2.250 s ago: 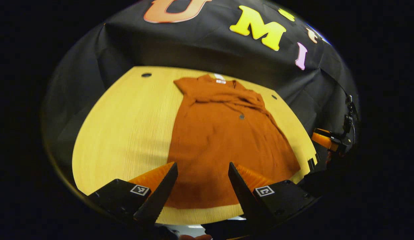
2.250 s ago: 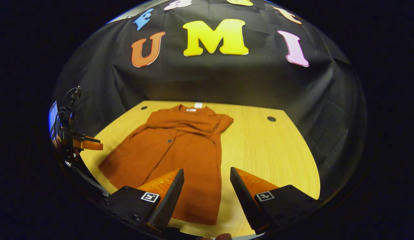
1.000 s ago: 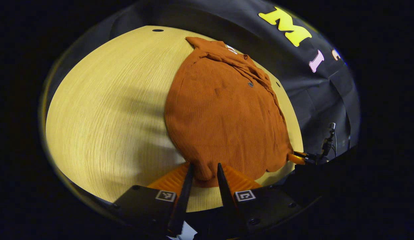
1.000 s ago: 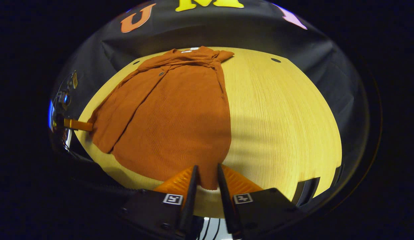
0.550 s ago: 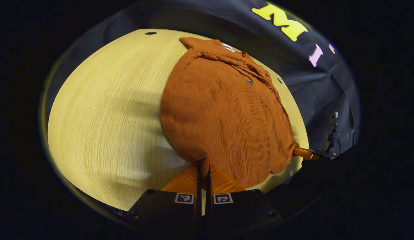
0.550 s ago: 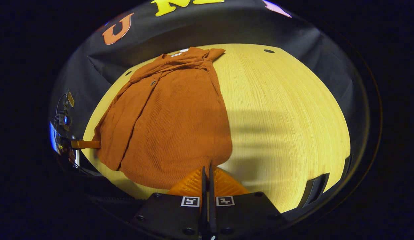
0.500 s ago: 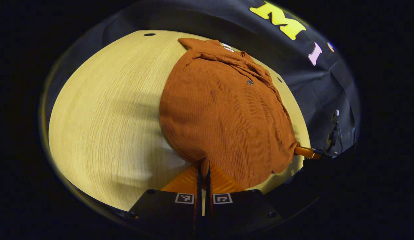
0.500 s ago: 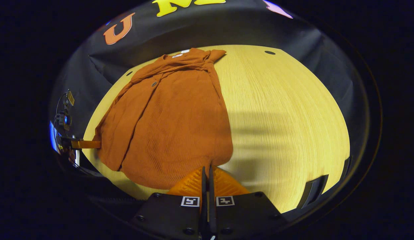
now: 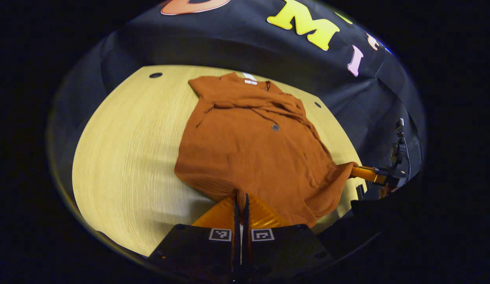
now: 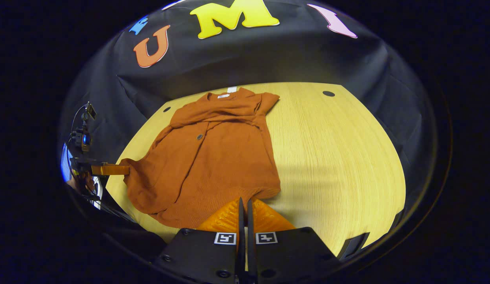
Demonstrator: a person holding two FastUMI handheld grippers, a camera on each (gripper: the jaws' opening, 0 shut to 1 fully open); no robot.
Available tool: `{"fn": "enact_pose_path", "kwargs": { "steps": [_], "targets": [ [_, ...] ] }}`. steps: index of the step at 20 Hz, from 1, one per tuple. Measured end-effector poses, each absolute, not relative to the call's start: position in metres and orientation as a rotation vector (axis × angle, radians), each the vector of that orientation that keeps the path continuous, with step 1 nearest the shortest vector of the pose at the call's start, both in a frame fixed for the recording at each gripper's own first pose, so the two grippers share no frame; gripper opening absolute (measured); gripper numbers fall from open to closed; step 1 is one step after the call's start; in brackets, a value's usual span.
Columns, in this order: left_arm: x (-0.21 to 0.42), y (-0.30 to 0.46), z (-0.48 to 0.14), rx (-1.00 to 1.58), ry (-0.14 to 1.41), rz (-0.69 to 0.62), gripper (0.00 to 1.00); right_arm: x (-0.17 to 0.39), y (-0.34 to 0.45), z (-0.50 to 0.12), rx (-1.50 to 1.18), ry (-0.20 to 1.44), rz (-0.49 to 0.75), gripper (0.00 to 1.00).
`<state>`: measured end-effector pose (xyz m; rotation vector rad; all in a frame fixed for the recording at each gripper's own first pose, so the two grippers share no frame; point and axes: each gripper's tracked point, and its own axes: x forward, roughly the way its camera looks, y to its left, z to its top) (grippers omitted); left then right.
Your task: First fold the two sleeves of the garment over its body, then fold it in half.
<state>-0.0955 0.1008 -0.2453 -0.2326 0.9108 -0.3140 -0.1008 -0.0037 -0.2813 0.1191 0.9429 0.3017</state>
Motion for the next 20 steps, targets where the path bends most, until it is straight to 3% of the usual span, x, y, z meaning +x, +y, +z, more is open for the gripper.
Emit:
{"fn": "enact_pose_path", "kwargs": {
  "steps": [12,20],
  "targets": [
    [0.055,0.119,-0.130,-0.009,0.561,-0.329,0.04,0.055,0.008,-0.177,0.063,0.689,0.332,0.03],
    [0.186,0.129,-0.109,0.000,0.506,-0.302,0.04,0.196,0.039,-0.153,0.047,0.590,0.251,0.03]
  ]
}}
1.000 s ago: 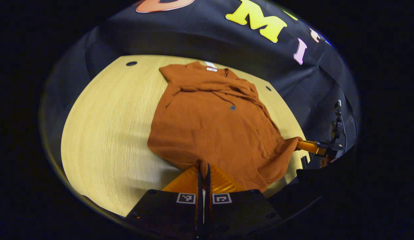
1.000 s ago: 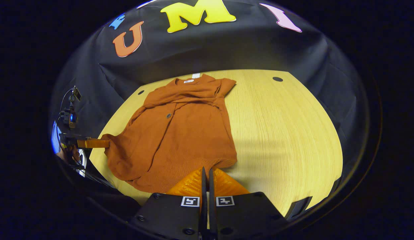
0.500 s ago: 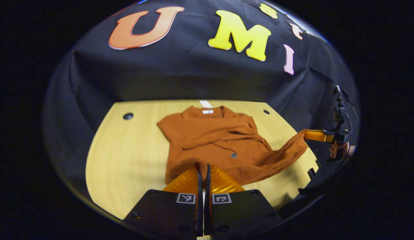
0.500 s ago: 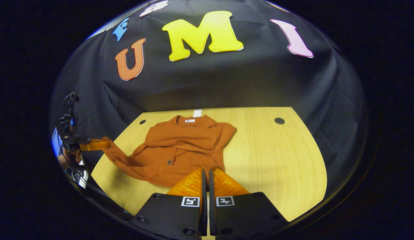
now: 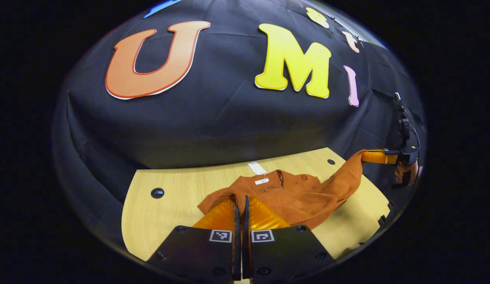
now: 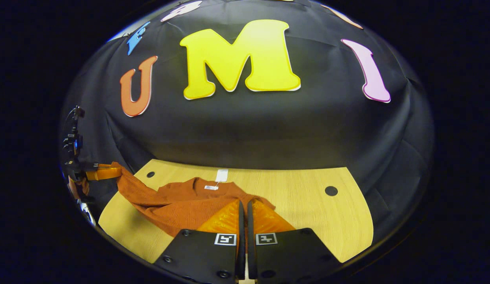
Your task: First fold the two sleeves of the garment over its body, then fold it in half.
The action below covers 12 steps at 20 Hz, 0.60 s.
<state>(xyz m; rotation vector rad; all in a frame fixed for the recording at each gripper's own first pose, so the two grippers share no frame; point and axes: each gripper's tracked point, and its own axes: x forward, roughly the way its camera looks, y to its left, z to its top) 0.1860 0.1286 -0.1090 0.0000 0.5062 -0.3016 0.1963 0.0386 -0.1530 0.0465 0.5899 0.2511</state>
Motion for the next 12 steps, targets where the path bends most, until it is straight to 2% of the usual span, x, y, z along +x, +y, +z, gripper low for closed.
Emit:
{"fn": "enact_pose_path", "kwargs": {
  "steps": [5,6,7,10,12],
  "targets": [
    [0.277,0.140,-0.138,-0.049,0.521,-0.193,0.04,0.276,0.056,-0.191,0.032,0.587,0.229,0.03],
    [0.288,0.141,-0.150,-0.032,0.528,-0.181,0.11,0.292,0.056,-0.206,0.036,0.597,0.212,0.03],
    [0.299,0.144,-0.165,-0.004,0.543,-0.176,0.04,0.308,0.056,-0.217,0.056,0.612,0.196,0.03],
    [0.327,0.145,-0.203,0.085,0.576,-0.165,0.04,0.334,0.060,-0.267,0.065,0.657,0.179,0.03],
    [0.349,0.149,-0.221,0.118,0.542,-0.146,0.04,0.344,0.060,-0.296,0.040,0.675,0.176,0.03]
  ]
}}
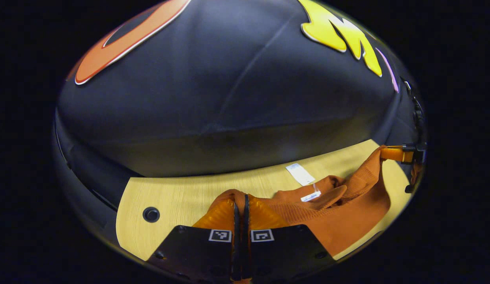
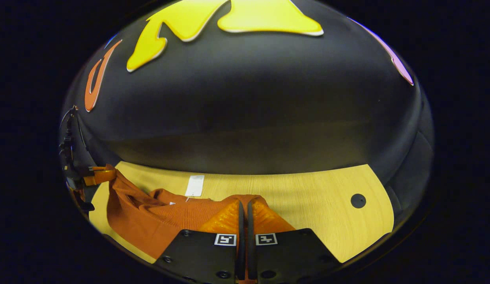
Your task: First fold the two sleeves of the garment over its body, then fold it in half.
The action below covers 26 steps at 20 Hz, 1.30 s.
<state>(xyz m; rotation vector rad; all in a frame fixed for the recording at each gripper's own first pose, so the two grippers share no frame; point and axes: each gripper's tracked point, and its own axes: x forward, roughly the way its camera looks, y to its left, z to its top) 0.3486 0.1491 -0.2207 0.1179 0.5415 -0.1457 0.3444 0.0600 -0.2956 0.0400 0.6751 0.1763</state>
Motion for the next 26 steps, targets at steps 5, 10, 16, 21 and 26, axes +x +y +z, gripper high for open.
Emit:
{"fn": "enact_pose_path", "kwargs": {
  "steps": [5,10,16,21,26],
  "targets": [
    [0.375,0.138,-0.249,0.216,0.529,-0.136,0.08,0.371,0.050,-0.343,-0.012,0.699,0.113,0.04],
    [0.374,0.135,-0.255,0.269,0.539,-0.106,0.27,0.376,0.056,-0.346,-0.041,0.689,0.097,0.16],
    [0.356,0.158,-0.225,0.193,0.477,-0.033,0.99,0.376,0.038,-0.316,0.013,0.630,0.040,0.70],
    [0.324,0.169,-0.174,0.079,0.376,0.002,1.00,0.357,0.050,-0.257,0.006,0.514,0.042,0.78],
    [0.267,0.173,-0.104,0.040,0.215,-0.012,0.99,0.285,0.069,-0.151,0.007,0.347,0.092,0.78]
  ]
}}
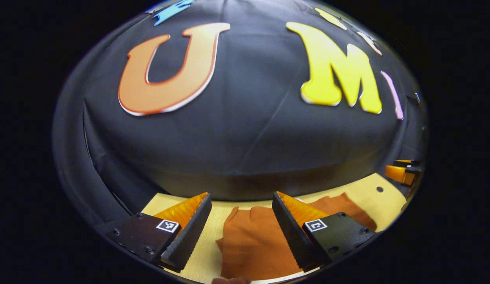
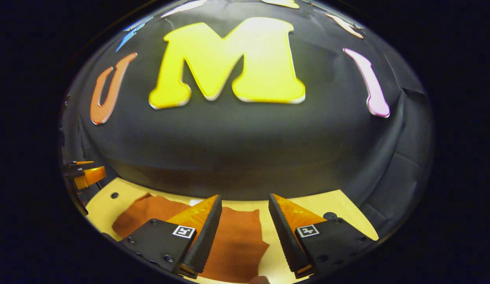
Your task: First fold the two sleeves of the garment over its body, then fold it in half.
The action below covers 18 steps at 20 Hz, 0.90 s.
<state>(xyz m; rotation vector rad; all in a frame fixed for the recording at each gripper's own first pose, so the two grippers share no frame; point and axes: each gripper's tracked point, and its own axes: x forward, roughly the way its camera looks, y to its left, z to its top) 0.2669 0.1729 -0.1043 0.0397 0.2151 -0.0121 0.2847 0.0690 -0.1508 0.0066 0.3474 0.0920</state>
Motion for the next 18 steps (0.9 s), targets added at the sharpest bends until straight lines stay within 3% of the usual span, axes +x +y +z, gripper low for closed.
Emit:
{"fn": "enact_pose_path", "kwargs": {
  "steps": [5,6,9,10,14,18],
  "targets": [
    [0.191,0.143,-0.027,0.007,0.082,-0.047,0.99,0.209,0.068,-0.048,0.021,0.174,0.057,0.78],
    [0.173,0.136,-0.009,0.026,0.051,-0.041,0.99,0.191,0.068,-0.034,0.020,0.150,0.059,0.83],
    [0.120,0.123,0.022,0.061,-0.026,-0.031,0.98,0.146,0.064,-0.008,-0.014,0.057,0.032,0.84],
    [0.105,0.116,0.023,0.042,-0.030,-0.035,0.95,0.133,0.060,-0.002,-0.017,0.035,0.017,0.85],
    [0.049,0.104,0.012,0.008,-0.036,-0.034,0.98,0.075,0.069,0.001,-0.029,0.018,0.044,0.86],
    [0.022,0.101,0.002,0.015,-0.051,-0.035,0.98,0.056,0.080,-0.006,0.011,0.035,0.069,0.86]
  ]
}}
